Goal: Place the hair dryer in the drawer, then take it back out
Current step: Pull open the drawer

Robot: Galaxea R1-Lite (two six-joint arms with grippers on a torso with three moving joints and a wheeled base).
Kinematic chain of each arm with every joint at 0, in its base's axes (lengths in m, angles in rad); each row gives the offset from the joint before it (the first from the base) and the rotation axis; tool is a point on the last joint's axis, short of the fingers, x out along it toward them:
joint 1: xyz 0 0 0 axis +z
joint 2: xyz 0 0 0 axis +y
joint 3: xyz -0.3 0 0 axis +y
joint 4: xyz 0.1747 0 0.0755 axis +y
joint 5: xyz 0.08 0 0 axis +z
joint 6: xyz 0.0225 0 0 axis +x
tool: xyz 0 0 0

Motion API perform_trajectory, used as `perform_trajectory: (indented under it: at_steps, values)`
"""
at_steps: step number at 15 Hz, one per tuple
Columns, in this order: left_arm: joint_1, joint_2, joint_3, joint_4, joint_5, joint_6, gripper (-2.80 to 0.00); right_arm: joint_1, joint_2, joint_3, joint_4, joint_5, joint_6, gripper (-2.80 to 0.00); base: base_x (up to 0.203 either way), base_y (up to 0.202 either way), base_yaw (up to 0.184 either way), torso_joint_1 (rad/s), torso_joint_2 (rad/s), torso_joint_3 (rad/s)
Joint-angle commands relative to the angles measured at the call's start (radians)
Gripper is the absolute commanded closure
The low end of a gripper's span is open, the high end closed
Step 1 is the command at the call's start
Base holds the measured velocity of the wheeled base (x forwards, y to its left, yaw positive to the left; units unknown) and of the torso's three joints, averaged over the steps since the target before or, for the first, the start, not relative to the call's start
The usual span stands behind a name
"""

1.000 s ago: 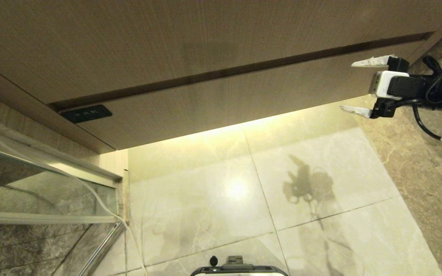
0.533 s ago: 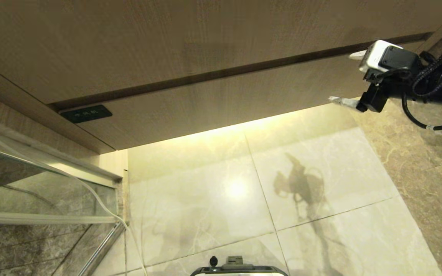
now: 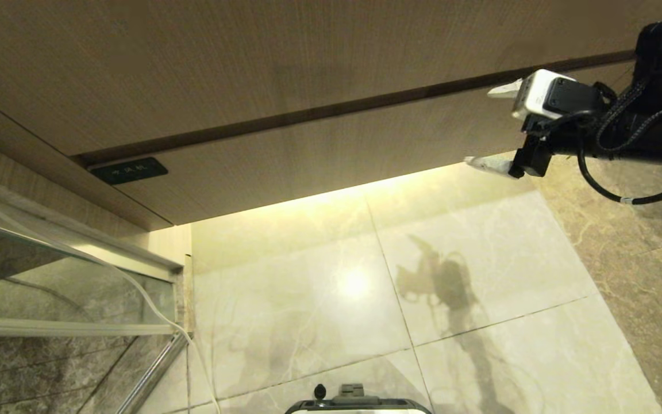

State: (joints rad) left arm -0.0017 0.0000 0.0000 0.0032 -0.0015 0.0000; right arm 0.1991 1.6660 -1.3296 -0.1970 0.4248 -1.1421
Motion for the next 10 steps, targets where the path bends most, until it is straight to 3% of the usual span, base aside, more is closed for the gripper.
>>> perform_trajectory:
  at_steps: [1,4,10]
  values:
    - [0.0,0.0,0.001,0.0,0.0,0.0,0.0,0.003,0.032,-0.008,-0.003,0.044,-0.065,-2.8,0.0,0.0,0.0,0.0,0.0,0.0]
    - [0.0,0.0,0.002,0.0,0.0,0.0,0.0,0.003,0.099,-0.078,-0.005,0.078,-0.113,-2.8,0.0,0.0,0.0,0.0,0.0,0.0]
    - [0.0,0.0,0.0,0.0,0.0,0.0,0.0,0.002,0.206,-0.203,-0.035,0.077,-0.121,-2.8,0.0,0.0,0.0,0.0,0.0,0.0]
